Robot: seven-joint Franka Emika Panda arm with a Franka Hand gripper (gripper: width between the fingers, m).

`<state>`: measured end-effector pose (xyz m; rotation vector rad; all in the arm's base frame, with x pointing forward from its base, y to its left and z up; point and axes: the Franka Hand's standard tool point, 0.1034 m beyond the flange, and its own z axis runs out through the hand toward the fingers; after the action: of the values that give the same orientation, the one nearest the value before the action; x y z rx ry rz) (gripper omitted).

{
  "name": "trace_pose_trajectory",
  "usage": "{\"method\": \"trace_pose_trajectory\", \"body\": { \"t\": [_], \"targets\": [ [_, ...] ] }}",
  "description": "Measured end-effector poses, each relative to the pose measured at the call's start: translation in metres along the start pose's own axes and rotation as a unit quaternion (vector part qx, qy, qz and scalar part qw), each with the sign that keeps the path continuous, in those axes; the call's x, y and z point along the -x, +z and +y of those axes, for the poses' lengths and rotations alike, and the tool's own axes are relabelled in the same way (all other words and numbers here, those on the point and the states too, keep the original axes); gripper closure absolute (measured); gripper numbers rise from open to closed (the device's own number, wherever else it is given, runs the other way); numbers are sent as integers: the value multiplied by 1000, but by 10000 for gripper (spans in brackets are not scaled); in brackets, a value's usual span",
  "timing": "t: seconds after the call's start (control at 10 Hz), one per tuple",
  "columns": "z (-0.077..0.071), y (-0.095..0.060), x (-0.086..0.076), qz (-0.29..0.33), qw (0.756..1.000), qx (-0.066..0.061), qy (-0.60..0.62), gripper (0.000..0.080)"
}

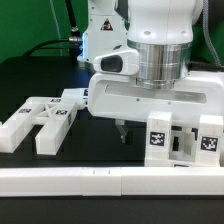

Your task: Assemble chair

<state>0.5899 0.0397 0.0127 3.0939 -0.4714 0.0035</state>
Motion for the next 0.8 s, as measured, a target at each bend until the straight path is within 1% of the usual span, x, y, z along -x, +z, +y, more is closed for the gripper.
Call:
{"method": "trace_pose_trajectory", "body": {
  "t": [0.1,0.2,0.3,0.7,0.8],
  "targets": [
    [0,0,0,0,1000,0,0,284],
    [0,0,0,0,1000,0,0,424],
    [0,0,0,1,1000,0,0,471],
    [-1,-1,-1,2,1000,-1,-1,471],
    [-1,-8,-1,1,1000,-2,-3,471]
  ]
}}
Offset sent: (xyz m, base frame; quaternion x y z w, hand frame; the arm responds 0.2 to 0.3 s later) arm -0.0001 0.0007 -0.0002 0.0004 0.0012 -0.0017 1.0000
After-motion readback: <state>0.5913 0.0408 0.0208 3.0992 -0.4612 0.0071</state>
